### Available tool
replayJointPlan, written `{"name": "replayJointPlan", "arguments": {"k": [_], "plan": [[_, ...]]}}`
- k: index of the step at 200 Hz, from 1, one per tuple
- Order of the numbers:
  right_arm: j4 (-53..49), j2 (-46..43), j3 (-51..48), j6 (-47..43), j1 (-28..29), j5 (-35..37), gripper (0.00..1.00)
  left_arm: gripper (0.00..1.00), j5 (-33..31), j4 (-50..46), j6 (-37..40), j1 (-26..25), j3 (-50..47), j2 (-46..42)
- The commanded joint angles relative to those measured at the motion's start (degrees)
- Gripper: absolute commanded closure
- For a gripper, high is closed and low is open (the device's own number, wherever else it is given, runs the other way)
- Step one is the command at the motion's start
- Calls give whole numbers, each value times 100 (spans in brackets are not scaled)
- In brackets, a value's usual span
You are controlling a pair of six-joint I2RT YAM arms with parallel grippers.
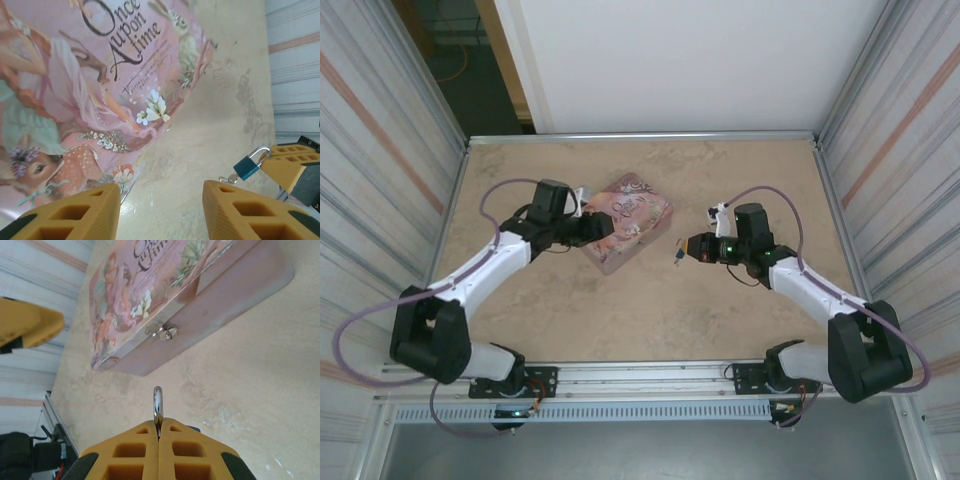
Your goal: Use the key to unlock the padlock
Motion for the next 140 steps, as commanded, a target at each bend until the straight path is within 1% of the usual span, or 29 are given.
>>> {"name": "replayJointPlan", "arguments": {"k": [1,66,102,140], "plan": [[-741,-356,126,-304,140,215,100,51,-538,-255,267,37,-270,-531],[-1771,-1067,236,-494,631,764,100,41,-1645,-436,392,103,-1099,-2262],[-2206,-1332,318,-494,1005,1014,100,29,-1712,-553,384,184,-1453,-3118],[-2694,-1352,424,-363,1356,1158,100,20,-1701,-743,341,231,-1708,-3650]]}}
